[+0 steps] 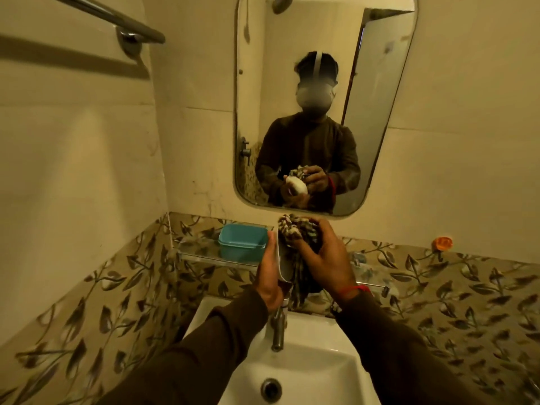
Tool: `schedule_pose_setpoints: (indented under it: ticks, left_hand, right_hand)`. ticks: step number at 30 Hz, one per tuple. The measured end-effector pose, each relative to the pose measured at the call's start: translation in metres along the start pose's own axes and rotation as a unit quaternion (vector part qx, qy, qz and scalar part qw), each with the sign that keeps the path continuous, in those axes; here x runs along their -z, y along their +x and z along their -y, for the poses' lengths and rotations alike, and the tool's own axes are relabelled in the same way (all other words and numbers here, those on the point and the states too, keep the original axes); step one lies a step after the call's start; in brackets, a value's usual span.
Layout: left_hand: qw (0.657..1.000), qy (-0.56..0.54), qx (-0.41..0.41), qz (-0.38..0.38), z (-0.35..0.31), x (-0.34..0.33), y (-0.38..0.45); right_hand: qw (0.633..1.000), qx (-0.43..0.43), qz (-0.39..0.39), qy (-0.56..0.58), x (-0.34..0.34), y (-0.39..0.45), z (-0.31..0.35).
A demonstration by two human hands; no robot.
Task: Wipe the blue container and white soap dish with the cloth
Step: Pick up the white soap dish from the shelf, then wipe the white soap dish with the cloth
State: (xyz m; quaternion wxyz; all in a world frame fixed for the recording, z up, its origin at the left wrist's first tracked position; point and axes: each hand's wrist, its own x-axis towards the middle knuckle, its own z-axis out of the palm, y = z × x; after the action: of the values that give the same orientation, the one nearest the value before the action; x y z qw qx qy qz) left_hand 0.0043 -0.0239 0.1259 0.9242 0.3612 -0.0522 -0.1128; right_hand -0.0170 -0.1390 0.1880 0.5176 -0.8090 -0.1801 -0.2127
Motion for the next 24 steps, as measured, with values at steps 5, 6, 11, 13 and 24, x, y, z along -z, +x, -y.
schedule_pose_setpoints:
  ticks: [5,6,11,13,24]
  left_hand:
    - [1.0,0.013,-0.011,0.003,0.002,-0.015,0.002]
    - [1.0,0.021,-0.018,0.0,0.002,-0.017,0.003]
    - [1.0,-0.01,-0.01,0.022,-0.006,-0.022,0.003]
    - [0.998,-0.04,0.014,0.043,-0.01,-0.023,0.0]
    - [0.998,-0.016,0.012,0.052,-0.028,-0.03,0.003]
  right_hand:
    - [0.954,0.097,-0.055,-0.279,-0.006,0.001,0.014]
    - [0.938,0.117,-0.074,-0.318,-0.006,0.002,0.018]
    - [0.951,0.111,-0.014,-0.29,0.001,0.008,0.029]
    - [0.963,0.107,0.039,-0.246,0.007,0.009,0.031]
    - [0.931,0.166,0.127,-0.3,0.029,0.024,0.033]
